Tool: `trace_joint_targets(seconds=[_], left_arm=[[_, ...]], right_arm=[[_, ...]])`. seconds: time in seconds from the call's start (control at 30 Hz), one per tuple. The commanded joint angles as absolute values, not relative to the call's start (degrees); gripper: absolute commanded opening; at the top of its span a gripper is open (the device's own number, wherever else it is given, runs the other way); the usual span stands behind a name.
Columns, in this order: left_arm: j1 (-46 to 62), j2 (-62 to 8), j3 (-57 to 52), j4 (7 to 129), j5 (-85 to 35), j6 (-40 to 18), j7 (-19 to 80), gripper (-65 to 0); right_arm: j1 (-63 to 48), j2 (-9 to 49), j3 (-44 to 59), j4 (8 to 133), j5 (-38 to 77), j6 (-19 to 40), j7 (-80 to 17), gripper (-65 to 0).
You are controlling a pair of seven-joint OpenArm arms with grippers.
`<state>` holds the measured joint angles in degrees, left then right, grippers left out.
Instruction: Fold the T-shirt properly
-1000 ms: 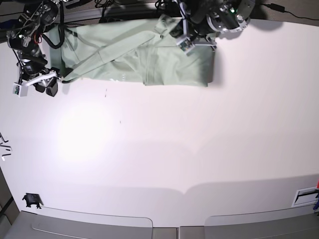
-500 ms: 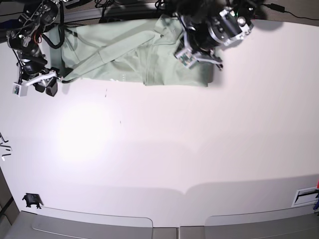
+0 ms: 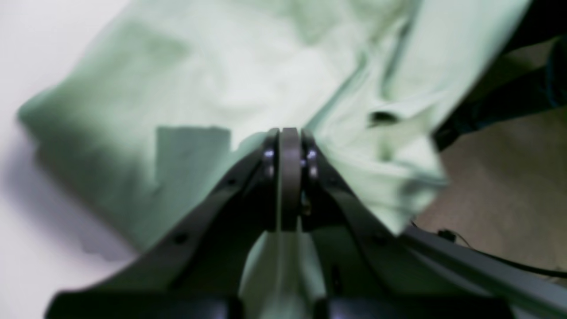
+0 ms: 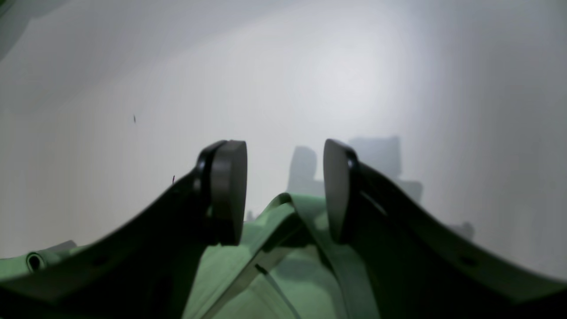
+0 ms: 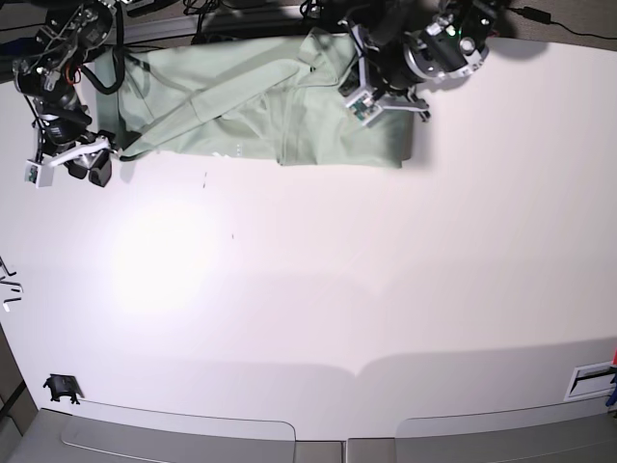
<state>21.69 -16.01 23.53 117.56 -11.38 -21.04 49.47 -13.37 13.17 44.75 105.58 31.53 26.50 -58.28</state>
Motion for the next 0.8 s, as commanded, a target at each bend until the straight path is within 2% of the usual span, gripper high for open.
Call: trace_joint_targets(seconds=[0.0,0.07,0.27,0.47,0.6,0.73,0.77], left_arm=[[21.76,-15.9,24.56,118.48,-12.05,-21.21,48.64,-65.0],[21.76,-15.9,26.96,118.48,-12.03,-21.28,49.3,-65.0],[21.54,-15.9,32.53,118.52,-12.14,-27.51,47.55,-65.0],[20.12,-15.9,32.58,120.88,-11.49,-27.81,45.34,-65.0],[17.56,-15.92,32.56,121.36,-4.43,-19.9,45.67,-65.0],[16.64,-15.94,29.63,121.34,0.21,-14.48,45.5,-65.0],[16.67,-15.94,28.18,121.34,0.08,-14.5,45.47,-60.1]], right_arm=[[-12.99,14.13,44.99,106.43,32.14,26.55,-56.97,-38.7],[-12.99,14.13,44.99,106.43,32.14,26.55,-56.99,-38.7],[-12.99,14.13,44.99,106.43,32.14,26.55,-57.01,-38.7],[-12.99,14.26,44.99,106.43,31.68,26.57,-56.97,-38.7],[-13.04,16.43,44.99,106.41,27.44,26.55,-56.97,-38.0],[-13.3,20.62,45.08,106.15,25.26,26.5,-56.97,-30.3],[-13.37,21.74,45.21,105.65,25.61,26.5,-56.99,-30.0]])
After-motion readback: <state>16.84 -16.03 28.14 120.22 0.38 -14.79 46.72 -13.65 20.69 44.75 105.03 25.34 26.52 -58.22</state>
